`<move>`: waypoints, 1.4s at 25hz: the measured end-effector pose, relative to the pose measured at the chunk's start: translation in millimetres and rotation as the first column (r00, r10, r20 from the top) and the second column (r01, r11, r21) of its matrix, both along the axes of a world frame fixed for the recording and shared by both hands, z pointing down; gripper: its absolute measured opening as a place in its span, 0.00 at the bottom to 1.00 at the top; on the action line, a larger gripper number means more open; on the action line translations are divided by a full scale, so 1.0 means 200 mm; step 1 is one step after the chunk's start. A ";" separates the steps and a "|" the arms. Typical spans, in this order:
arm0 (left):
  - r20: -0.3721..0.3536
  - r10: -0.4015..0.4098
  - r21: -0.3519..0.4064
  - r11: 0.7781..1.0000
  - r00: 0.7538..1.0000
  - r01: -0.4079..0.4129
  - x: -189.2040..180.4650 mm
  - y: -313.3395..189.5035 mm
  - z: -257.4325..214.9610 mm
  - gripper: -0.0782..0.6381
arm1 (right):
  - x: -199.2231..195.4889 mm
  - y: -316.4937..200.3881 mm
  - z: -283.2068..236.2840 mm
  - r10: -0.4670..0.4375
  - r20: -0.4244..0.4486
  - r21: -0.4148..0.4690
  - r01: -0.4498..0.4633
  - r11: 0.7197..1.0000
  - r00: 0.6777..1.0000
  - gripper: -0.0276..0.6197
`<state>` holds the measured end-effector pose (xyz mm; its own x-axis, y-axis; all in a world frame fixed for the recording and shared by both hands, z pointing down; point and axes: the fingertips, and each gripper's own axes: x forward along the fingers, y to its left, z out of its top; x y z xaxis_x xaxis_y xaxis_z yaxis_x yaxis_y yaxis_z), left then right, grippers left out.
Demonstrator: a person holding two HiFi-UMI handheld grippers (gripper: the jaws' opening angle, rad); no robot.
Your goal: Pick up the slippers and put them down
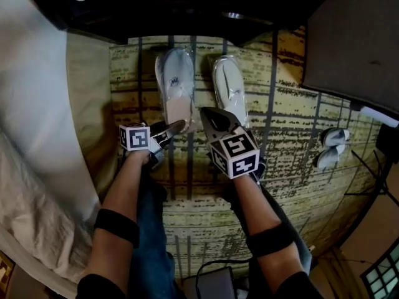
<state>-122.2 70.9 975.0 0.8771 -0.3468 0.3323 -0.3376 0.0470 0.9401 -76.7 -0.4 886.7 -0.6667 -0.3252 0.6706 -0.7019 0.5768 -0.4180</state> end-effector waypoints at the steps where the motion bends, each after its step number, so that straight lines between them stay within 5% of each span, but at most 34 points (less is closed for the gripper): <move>1: 0.004 0.005 -0.011 1.000 1.000 -0.005 0.00 0.01 0.03 0.26 | 0.00 0.00 0.02 0.003 -0.001 -0.001 -0.003 1.000 1.000 0.05; 7: 0.026 0.013 -0.074 0.997 1.000 -0.011 0.05 0.08 0.16 0.26 | 0.02 0.04 0.10 0.008 -0.003 -0.018 -0.008 1.000 1.000 0.05; 11: 0.132 0.024 -0.155 0.988 0.991 -0.003 0.02 0.14 0.27 0.30 | 0.02 0.05 0.09 0.006 -0.003 -0.016 -0.006 1.000 1.000 0.05; 12: 0.175 0.037 -0.184 0.983 0.984 -0.004 0.01 0.16 0.31 0.39 | 0.02 0.04 0.08 0.007 -0.003 -0.014 -0.007 1.000 1.000 0.05; 14: 0.250 0.057 -0.229 0.973 0.966 0.002 0.00 0.20 0.36 0.79 | 0.04 0.03 0.05 0.009 -0.003 -0.009 -0.009 1.000 1.000 0.05; 17: 0.345 0.073 -0.263 0.964 0.936 0.022 -0.02 0.23 0.36 0.92 | 0.07 0.01 0.00 0.016 -0.005 -0.004 -0.016 1.000 1.000 0.05; 23: 0.487 0.165 -0.351 0.936 0.858 0.019 -0.13 0.32 0.23 0.93 | 0.14 -0.03 -0.23 0.034 -0.014 0.001 -0.034 0.999 0.999 0.05; 26: 0.490 0.199 -0.358 0.934 0.849 -0.013 -0.14 0.33 0.05 0.93 | 0.16 -0.04 -0.40 0.035 -0.014 0.003 -0.035 0.999 0.999 0.05; 30: 0.493 0.192 -0.278 0.959 0.848 -0.056 -0.11 0.26 -0.31 0.93 | 0.22 -0.04 -0.65 0.051 -0.029 0.001 -0.051 0.999 0.998 0.05; 31: 0.487 0.178 -0.250 0.967 0.855 -0.059 -0.10 0.23 -0.42 0.91 | 0.23 -0.04 -0.72 0.052 -0.033 0.000 -0.052 0.999 0.998 0.05; 35: 0.471 0.141 -0.105 0.989 0.871 -0.103 -0.03 0.13 -0.97 0.56 | 0.26 -0.03 -1.06 0.046 -0.048 -0.008 -0.046 0.999 0.998 0.05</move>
